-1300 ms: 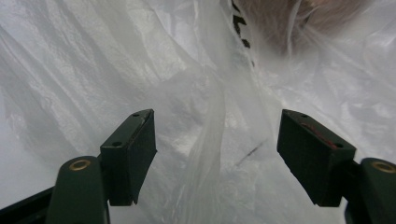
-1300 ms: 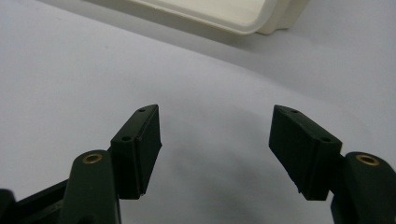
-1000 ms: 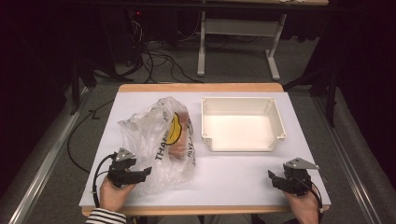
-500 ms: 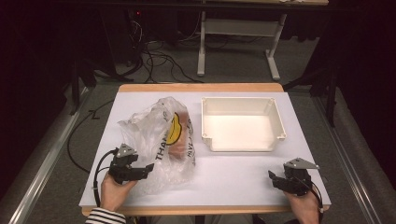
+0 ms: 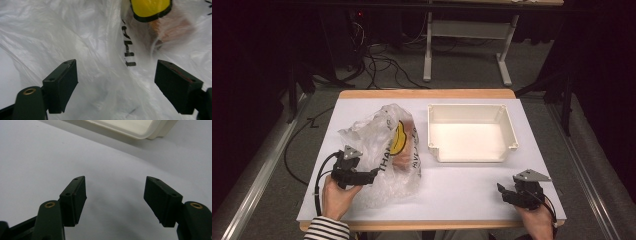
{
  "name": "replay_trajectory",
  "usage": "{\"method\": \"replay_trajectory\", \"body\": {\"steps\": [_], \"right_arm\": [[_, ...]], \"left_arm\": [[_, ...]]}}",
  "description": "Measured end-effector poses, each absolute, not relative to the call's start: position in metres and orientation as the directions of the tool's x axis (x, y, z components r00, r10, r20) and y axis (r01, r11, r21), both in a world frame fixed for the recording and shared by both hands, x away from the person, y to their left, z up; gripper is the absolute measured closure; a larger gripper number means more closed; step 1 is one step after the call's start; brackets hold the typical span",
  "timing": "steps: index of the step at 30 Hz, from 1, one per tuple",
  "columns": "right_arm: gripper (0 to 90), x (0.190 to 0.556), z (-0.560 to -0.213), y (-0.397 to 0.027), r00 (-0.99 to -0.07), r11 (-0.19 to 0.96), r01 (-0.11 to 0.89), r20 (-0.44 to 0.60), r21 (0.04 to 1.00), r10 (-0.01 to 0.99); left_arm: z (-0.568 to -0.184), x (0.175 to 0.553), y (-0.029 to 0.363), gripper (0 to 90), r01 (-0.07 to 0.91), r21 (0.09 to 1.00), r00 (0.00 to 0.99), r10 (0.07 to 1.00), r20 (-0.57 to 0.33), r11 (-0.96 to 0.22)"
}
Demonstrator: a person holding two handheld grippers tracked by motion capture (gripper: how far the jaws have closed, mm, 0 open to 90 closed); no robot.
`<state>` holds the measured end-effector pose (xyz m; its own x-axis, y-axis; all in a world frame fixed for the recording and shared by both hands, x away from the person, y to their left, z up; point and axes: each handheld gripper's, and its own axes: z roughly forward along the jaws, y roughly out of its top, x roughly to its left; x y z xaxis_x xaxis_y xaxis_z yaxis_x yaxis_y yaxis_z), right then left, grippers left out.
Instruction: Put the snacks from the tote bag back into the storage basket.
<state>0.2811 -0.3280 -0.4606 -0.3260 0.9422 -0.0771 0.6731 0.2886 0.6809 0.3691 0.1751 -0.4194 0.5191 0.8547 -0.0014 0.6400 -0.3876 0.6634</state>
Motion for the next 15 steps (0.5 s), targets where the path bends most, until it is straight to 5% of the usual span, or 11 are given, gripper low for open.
{"method": "replay_trajectory", "body": {"steps": [15], "right_arm": [[34.8, 0.282, -0.462, -0.328, -0.333, 0.287, 0.682, -0.065, 0.673, 0.941]], "left_arm": [[-0.441, 0.409, 0.175, 16.2, 0.732, 0.588, 0.455, 0.89, -0.044, -0.345]]}}
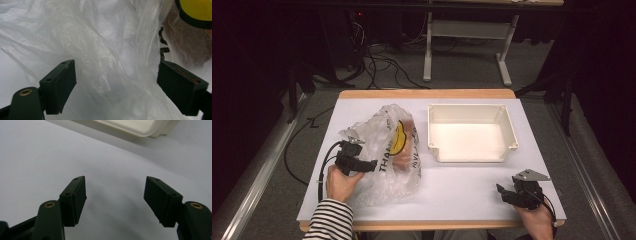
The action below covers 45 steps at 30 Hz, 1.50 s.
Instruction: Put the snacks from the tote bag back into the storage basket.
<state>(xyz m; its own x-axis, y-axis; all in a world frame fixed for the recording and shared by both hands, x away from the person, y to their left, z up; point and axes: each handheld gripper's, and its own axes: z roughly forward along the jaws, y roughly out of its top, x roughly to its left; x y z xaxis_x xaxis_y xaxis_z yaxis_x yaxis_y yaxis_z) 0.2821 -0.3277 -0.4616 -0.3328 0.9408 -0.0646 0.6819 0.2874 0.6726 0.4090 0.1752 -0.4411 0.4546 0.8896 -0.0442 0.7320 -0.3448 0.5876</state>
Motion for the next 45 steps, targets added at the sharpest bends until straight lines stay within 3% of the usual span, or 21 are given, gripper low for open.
{"method": "replay_trajectory", "body": {"steps": [5, 11, 20, 22, 30, 37, 45], "right_arm": [[34.8, 0.282, -0.462, -0.328, -0.334, 0.288, 0.681, -0.064, 0.673, 0.941], [34.8, 0.282, -0.462, -0.327, -0.335, 0.291, 0.68, -0.068, 0.673, 0.94], [34.8, 0.282, -0.462, -0.327, -0.34, 0.297, 0.68, -0.07, 0.671, 0.938], [34.8, 0.282, -0.462, -0.327, -0.335, 0.288, 0.684, -0.062, 0.67, 0.94], [34.8, 0.283, -0.463, -0.326, -0.351, 0.301, 0.686, -0.061, 0.662, 0.934], [34.8, 0.283, -0.464, -0.325, -0.357, 0.307, 0.686, -0.063, 0.659, 0.932], [35.0, 0.283, -0.464, -0.324, -0.364, 0.318, 0.685, -0.071, 0.655, 0.929]], "left_arm": [[-0.442, 0.405, 0.167, 15.8, 0.712, 0.6, 0.488, 0.872, -0.049, -0.364], [-0.447, 0.412, 0.168, 17.9, 0.742, 0.548, 0.434, 0.9, 0.047, -0.386], [-0.461, 0.418, 0.179, 19.2, 0.806, 0.497, 0.363, 0.932, 0.013, -0.321], [-0.463, 0.419, 0.183, 23.6, 0.819, 0.493, 0.355, 0.934, -0.03, -0.295], [-0.458, 0.411, 0.187, 47.7, 0.801, 0.489, 0.402, 0.915, -0.015, -0.344], [-0.456, 0.404, 0.184, 75.8, 0.775, 0.491, 0.461, 0.887, -0.011, -0.397], [-0.453, 0.393, 0.176, 86.1, 0.745, 0.485, 0.532, 0.846, -0.017, -0.459]]}}
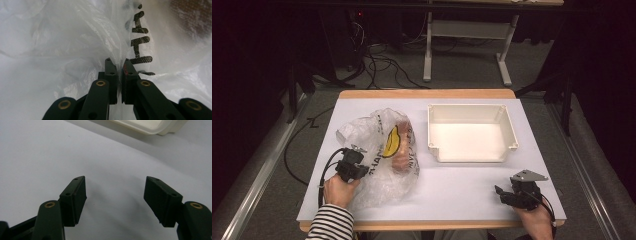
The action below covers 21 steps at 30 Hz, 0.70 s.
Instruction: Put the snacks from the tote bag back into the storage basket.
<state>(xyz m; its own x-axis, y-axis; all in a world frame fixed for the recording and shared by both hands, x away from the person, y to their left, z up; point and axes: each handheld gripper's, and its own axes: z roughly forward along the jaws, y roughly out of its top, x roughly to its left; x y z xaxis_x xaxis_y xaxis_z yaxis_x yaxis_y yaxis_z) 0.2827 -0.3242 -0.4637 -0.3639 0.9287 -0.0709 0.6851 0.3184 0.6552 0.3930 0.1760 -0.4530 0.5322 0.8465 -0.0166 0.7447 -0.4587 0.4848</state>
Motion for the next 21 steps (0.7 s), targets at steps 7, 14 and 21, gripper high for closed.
{"method": "replay_trajectory", "body": {"steps": [7, 14, 21], "right_arm": [[34.9, 0.282, -0.463, -0.323, -0.371, 0.324, 0.683, -0.072, 0.654, 0.926], [35.0, 0.283, -0.464, -0.322, -0.371, 0.325, 0.685, -0.072, 0.652, 0.926], [34.9, 0.282, -0.464, -0.322, -0.372, 0.327, 0.683, -0.074, 0.653, 0.925]], "left_arm": [[-0.451, 0.382, 0.169, 86.6, 0.728, 0.483, 0.566, 0.824, -0.025, -0.486], [-0.452, 0.372, 0.158, 86.4, 0.694, 0.497, 0.616, 0.787, -0.034, -0.521], [-0.454, 0.362, 0.152, 85.7, 0.681, 0.515, 0.633, 0.772, -0.055, -0.521]]}}
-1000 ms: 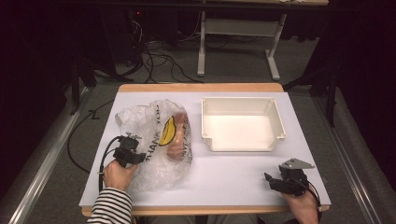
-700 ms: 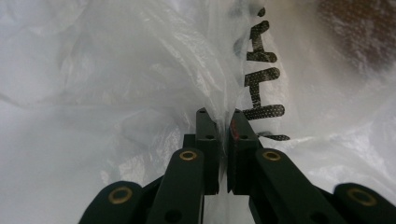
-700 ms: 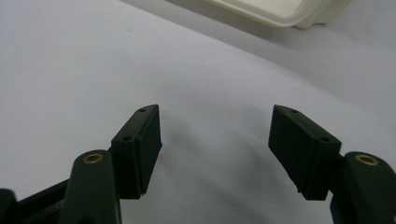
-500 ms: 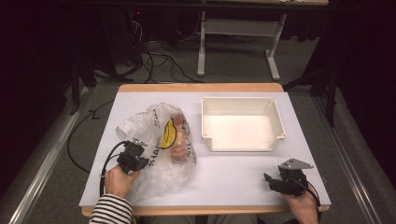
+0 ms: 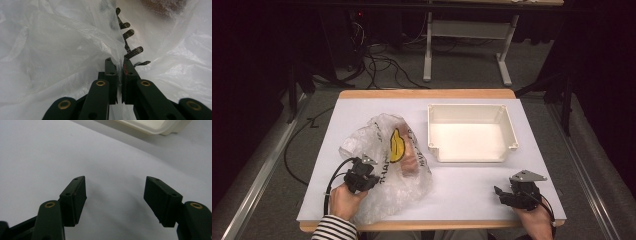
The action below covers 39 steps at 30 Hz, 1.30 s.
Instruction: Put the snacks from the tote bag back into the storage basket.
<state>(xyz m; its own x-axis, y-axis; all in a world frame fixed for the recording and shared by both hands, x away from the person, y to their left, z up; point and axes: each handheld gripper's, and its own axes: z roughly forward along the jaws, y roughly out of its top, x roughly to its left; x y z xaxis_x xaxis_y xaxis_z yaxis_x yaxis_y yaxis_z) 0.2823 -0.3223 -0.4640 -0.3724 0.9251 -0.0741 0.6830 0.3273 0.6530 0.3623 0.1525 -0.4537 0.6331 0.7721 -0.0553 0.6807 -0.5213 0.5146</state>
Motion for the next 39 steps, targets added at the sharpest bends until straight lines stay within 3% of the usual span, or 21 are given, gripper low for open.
{"method": "replay_trajectory", "body": {"steps": [39], "right_arm": [[35.0, 0.282, -0.464, -0.322, -0.37, 0.327, 0.687, -0.075, 0.649, 0.926]], "left_arm": [[-0.451, 0.317, 0.107, 84.5, 0.535, 0.551, 0.798, 0.598, -0.079, -0.641]]}}
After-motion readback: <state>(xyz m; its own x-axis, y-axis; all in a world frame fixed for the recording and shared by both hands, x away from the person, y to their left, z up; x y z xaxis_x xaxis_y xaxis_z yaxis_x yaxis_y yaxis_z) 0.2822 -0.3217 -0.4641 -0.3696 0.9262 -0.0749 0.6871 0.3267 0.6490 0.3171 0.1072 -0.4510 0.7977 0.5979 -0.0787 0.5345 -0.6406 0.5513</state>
